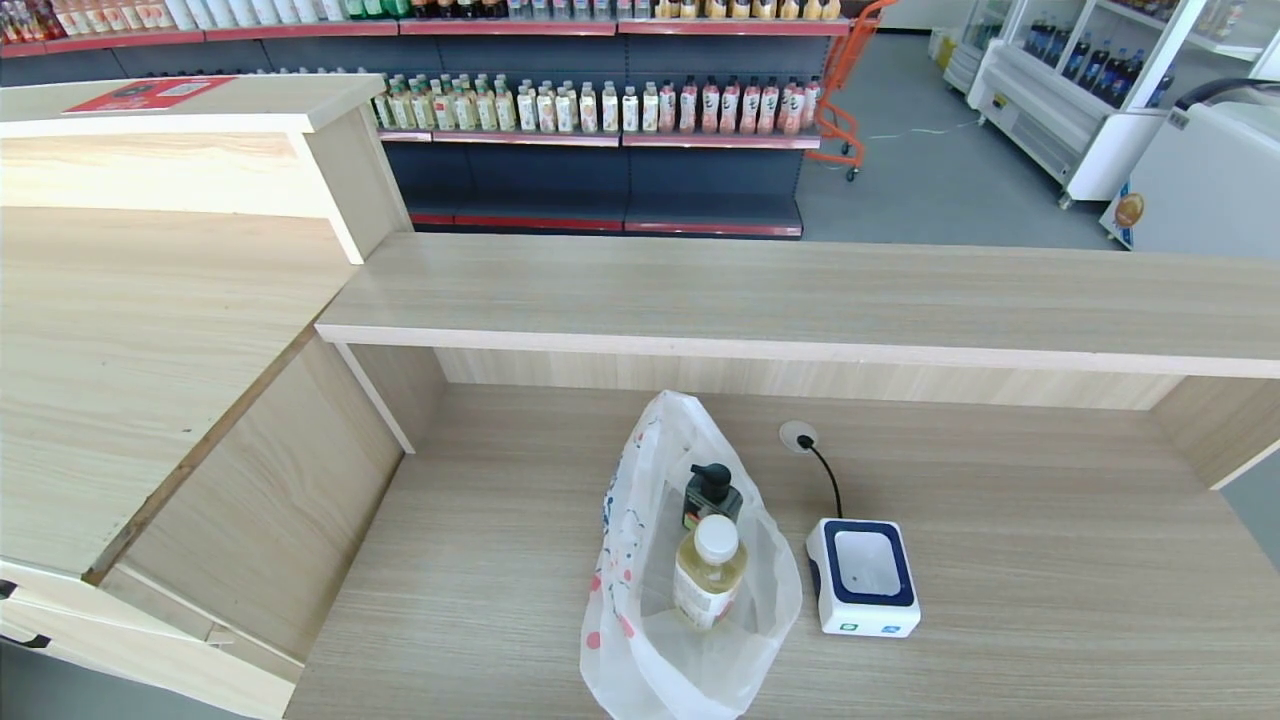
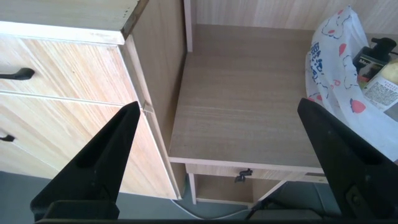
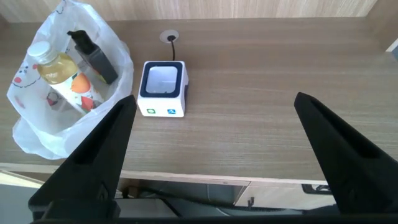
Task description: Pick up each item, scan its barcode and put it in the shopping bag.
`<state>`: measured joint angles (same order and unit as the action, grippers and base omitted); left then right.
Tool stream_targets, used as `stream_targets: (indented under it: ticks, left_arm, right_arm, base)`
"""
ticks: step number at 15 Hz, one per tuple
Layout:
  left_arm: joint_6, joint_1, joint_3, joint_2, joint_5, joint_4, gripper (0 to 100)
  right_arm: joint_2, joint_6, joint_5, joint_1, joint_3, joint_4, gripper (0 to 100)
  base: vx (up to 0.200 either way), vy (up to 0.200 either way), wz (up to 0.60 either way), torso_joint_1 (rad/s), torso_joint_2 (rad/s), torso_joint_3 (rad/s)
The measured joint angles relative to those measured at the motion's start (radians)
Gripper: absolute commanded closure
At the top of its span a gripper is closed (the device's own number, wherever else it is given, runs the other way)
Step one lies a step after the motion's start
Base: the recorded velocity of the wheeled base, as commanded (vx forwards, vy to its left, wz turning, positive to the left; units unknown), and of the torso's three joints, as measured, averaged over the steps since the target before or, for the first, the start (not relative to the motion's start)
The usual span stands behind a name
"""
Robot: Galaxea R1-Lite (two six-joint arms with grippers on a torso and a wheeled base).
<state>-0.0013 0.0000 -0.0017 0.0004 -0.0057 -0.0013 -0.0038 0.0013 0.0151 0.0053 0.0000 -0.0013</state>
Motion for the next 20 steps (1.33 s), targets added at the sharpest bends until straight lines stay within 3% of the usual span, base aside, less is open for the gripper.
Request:
stream_targets:
  ticks: [14, 15, 20]
  left_arm:
    - [0.000, 0.000, 0.000, 0.000, 0.000, 0.000, 0]
    - [-0.001, 0.000, 0.000, 0.000, 0.000, 0.000, 0]
    - [-0.001, 0.000, 0.000, 0.000, -0.001, 0.000, 0]
  right_arm:
    - [0.001, -0.004, 0.000, 0.000, 0.000, 0.001, 0]
    - [0.001, -0.006, 0.000, 0.000, 0.000, 0.001, 100]
    - [0.001, 0.004, -0.001, -0.001, 0.000, 0.001, 100]
  base:
    - [0.000, -0.200, 0.00, 0.005, 0.00, 0.002]
    - [0.000, 0.000, 0.00, 0.000, 0.00, 0.000]
    - [0.000, 0.000, 0.00, 0.000, 0.00, 0.000]
